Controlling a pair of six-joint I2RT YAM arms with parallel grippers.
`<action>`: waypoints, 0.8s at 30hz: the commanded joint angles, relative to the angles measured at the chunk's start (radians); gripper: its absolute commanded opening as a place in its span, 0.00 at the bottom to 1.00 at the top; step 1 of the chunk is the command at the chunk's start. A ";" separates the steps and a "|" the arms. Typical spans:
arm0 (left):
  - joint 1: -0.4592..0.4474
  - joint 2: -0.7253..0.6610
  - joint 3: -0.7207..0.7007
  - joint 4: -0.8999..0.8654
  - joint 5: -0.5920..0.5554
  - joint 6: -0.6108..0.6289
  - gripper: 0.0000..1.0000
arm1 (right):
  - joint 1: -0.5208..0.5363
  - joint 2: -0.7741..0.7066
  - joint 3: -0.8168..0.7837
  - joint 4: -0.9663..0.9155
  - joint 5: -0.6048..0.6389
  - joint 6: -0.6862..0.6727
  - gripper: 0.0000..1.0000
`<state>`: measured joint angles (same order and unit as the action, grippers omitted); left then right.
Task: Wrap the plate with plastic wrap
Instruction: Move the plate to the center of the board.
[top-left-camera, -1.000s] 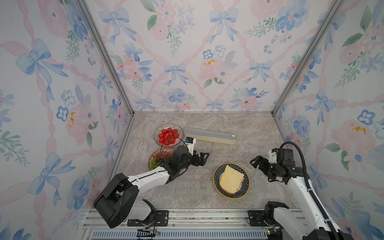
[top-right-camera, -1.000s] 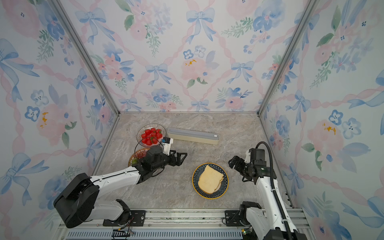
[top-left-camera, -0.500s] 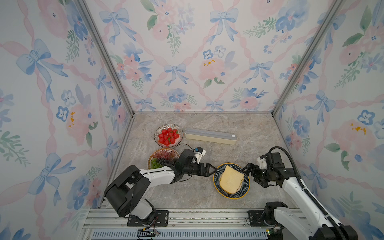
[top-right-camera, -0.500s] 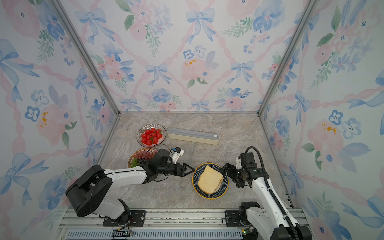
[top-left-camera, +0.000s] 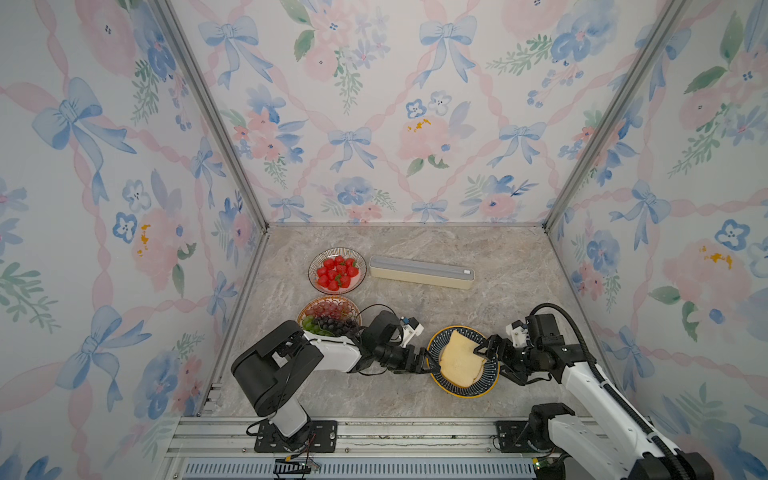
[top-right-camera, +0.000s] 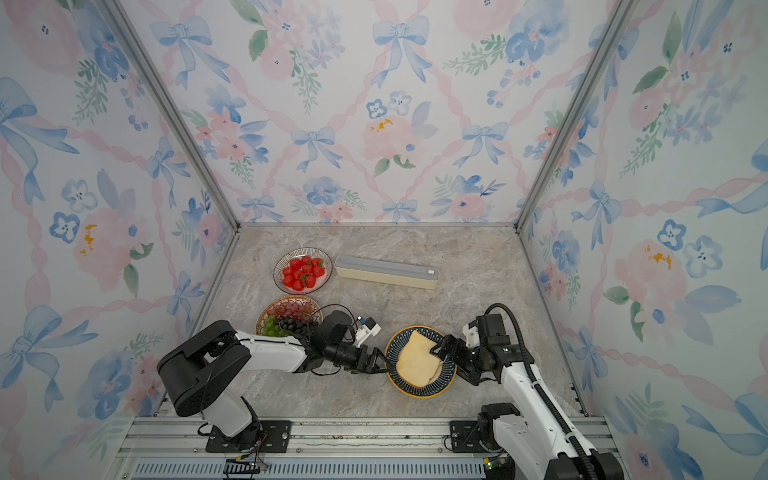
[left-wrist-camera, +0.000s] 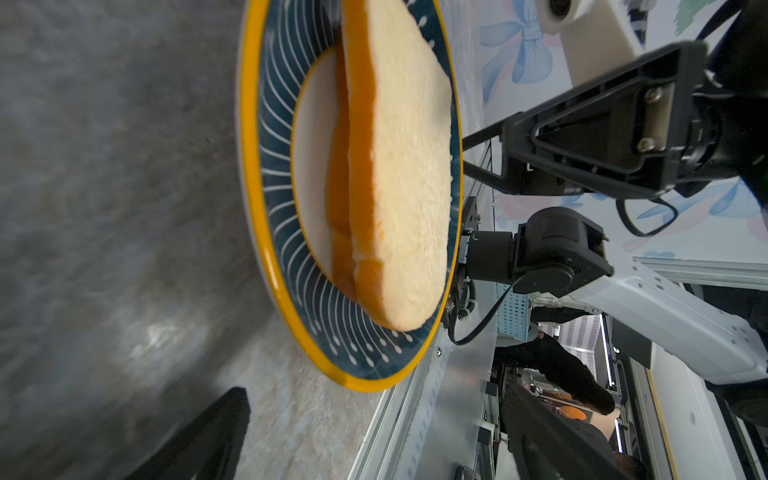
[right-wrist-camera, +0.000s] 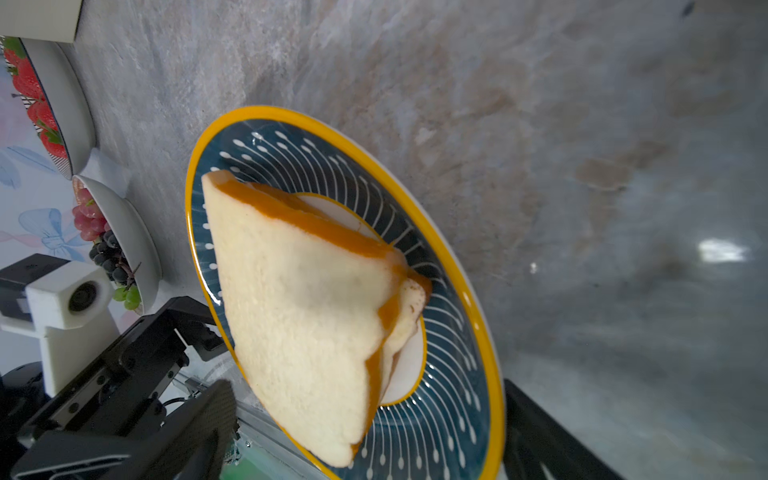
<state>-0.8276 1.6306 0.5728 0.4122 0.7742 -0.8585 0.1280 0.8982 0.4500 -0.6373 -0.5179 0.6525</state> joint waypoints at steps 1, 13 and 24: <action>-0.008 0.015 0.043 0.002 0.041 -0.012 0.98 | 0.053 0.035 -0.006 0.098 -0.048 0.069 0.97; 0.019 0.041 0.103 0.005 -0.025 -0.040 0.98 | 0.193 0.267 0.118 0.333 -0.016 0.145 0.97; 0.156 0.054 0.162 0.005 -0.135 0.014 0.98 | 0.275 0.588 0.293 0.594 -0.012 0.175 0.97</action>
<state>-0.6857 1.6676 0.6781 0.3447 0.6525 -0.8944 0.3763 1.4311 0.6865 -0.1947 -0.4786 0.8024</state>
